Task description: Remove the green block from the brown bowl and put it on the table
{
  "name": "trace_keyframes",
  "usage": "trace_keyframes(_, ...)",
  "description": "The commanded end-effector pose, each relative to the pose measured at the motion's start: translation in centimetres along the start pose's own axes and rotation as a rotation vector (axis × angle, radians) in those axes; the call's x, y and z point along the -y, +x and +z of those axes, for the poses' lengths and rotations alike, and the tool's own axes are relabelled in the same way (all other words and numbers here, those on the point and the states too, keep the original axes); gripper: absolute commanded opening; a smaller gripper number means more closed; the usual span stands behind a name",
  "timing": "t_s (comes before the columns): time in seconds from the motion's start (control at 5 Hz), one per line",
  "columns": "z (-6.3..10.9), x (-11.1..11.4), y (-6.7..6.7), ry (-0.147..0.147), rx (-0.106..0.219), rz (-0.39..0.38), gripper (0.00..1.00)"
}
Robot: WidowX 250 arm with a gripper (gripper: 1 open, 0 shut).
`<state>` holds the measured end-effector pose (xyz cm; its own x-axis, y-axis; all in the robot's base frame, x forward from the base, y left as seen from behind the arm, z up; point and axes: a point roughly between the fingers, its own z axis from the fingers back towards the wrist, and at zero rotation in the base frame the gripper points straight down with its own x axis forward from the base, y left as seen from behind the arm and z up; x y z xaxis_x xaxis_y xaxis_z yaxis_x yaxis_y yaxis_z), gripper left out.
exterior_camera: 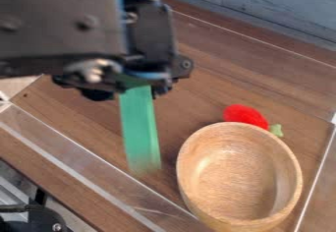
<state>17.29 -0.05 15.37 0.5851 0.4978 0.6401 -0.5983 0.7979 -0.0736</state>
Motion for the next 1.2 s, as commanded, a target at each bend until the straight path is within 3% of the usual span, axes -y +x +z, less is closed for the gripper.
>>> trace_keyframes(0.0,0.5,1.0,1.3,-0.042,0.002,0.01,0.0)
trace_keyframes(0.2,0.5,0.4,1.3,-0.037,-0.016,0.035,1.0)
trace_keyframes(0.6,-0.8,1.5,0.5,0.006,-0.059,0.155,1.0)
trace_keyframes(1.0,-1.4,1.4,0.9,-0.062,-0.163,0.145,1.0)
